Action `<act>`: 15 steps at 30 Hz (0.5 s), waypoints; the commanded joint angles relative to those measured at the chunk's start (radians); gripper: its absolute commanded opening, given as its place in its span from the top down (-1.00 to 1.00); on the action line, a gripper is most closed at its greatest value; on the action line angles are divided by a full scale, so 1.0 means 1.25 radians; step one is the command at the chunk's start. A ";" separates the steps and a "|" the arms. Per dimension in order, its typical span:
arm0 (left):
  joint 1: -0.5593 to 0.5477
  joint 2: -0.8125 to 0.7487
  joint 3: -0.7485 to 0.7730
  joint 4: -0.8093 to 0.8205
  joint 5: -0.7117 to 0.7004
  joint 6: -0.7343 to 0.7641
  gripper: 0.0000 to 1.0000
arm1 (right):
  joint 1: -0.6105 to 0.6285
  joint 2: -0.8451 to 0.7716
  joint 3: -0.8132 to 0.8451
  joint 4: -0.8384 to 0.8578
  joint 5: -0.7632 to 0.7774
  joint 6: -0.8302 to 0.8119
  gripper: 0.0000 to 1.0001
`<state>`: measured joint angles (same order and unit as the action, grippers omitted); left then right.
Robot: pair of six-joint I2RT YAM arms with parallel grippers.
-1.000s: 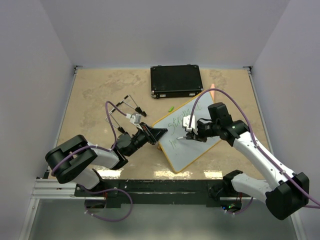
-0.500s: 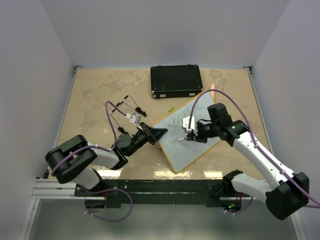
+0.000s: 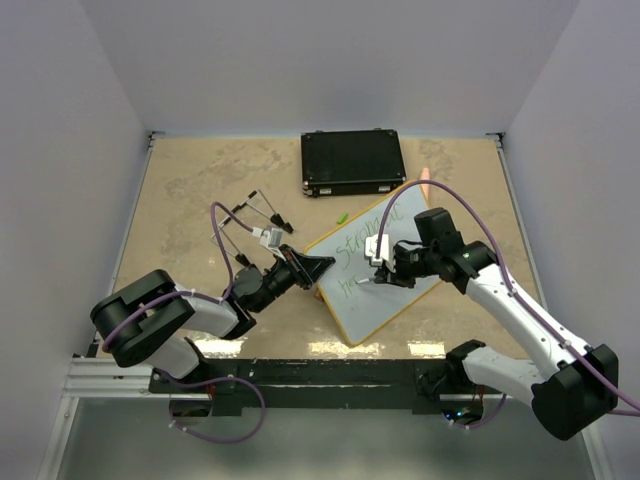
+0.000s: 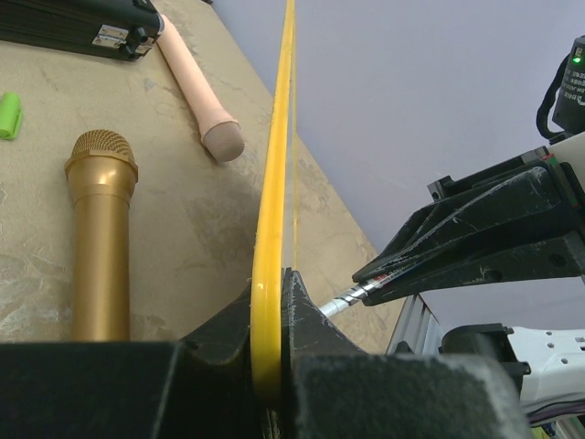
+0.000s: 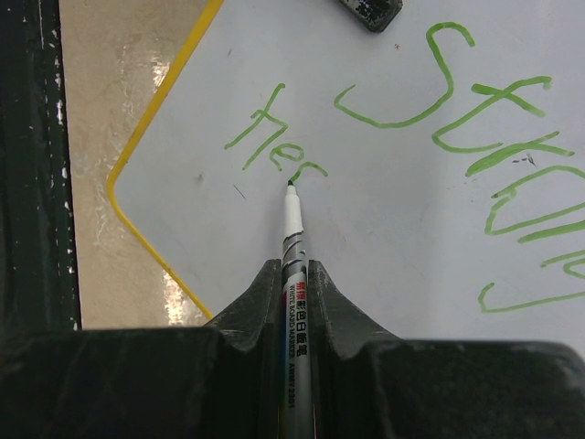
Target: Write a sentence on the whiteboard
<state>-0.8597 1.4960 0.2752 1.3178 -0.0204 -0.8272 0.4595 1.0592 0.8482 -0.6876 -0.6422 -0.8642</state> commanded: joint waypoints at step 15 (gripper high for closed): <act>-0.002 0.003 0.011 -0.017 0.003 0.074 1.00 | -0.001 -0.025 0.012 0.052 0.051 0.037 1.00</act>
<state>-0.8597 1.4960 0.2752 1.3186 -0.0196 -0.8272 0.4599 1.0401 0.8482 -0.6773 -0.6106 -0.8284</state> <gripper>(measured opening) 0.087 0.131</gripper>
